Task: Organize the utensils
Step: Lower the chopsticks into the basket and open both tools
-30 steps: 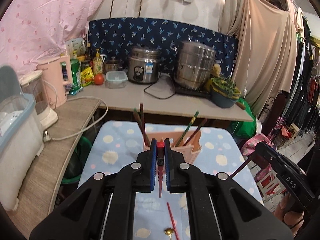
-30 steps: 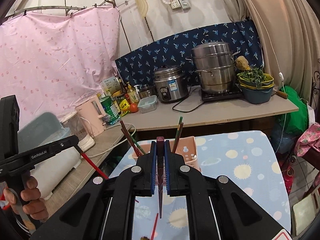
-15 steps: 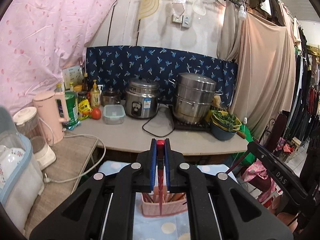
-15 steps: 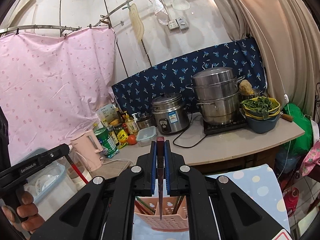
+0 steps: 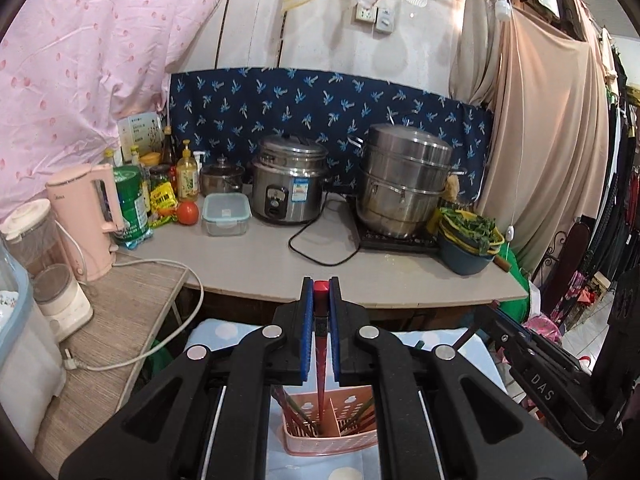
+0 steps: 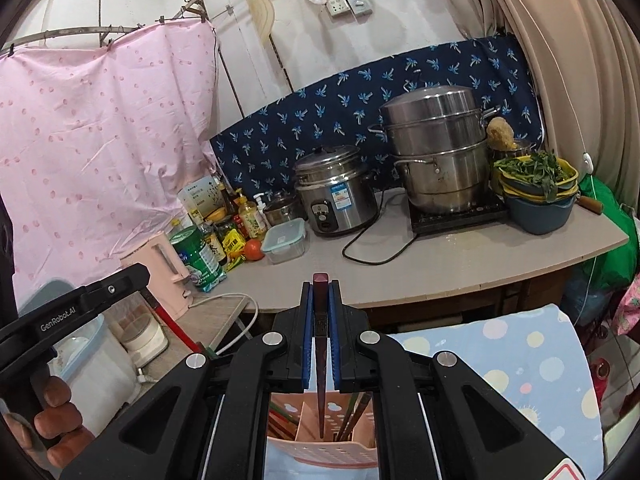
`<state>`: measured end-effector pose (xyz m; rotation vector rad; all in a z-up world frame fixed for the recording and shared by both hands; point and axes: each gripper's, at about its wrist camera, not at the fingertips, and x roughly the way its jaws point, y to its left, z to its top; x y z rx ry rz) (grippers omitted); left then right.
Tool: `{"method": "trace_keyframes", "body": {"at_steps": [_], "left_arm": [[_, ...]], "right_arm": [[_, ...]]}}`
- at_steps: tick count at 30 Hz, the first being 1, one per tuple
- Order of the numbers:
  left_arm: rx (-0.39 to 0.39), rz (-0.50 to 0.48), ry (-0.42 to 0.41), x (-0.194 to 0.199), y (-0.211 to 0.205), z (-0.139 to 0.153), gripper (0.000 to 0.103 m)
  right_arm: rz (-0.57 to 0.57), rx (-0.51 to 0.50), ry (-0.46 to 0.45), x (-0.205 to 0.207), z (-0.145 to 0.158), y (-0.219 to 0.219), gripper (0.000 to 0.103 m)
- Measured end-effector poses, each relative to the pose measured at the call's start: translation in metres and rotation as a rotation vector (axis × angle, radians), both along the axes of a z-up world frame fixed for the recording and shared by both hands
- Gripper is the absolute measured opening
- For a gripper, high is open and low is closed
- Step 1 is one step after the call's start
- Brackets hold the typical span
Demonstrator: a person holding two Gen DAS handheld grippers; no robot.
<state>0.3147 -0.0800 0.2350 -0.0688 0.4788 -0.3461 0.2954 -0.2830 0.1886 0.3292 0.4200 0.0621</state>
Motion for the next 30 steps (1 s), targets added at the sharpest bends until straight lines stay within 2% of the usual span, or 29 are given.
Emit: {"method": "trace_keyframes", "body": {"at_steps": [7,13,17,18,20,24,30], "left_arm": [[0.016,-0.002,0.057,0.010,-0.009,-0.029,0.007],[0.044,0.005,0.087,0.013,-0.015,-0.046,0.007],[0.073,0.030,0.085,0.013,-0.019,-0.052,0.008],[0.077,0.035,0.086,0.013,-0.019,-0.053,0.011],[0.078,0.040,0.087,0.012,-0.018,-0.055,0.014],[0.084,0.058,0.079,0.007,-0.015,-0.055,0.032],[0.102,0.058,0.080,-0.007,-0.016,-0.055,0.035]], "right_arm": [[0.012,-0.008,0.080,0.014,-0.033,0.001,0.007],[0.003,-0.007,0.109,0.016,-0.046,0.001,0.008],[-0.003,-0.003,0.101,0.013,-0.047,-0.001,0.017],[0.000,-0.002,0.097,0.011,-0.047,-0.001,0.021],[-0.006,-0.008,0.087,0.007,-0.044,-0.002,0.024],[-0.007,-0.005,0.078,-0.002,-0.041,-0.002,0.024],[-0.001,-0.007,0.080,-0.021,-0.037,0.000,0.024]]}}
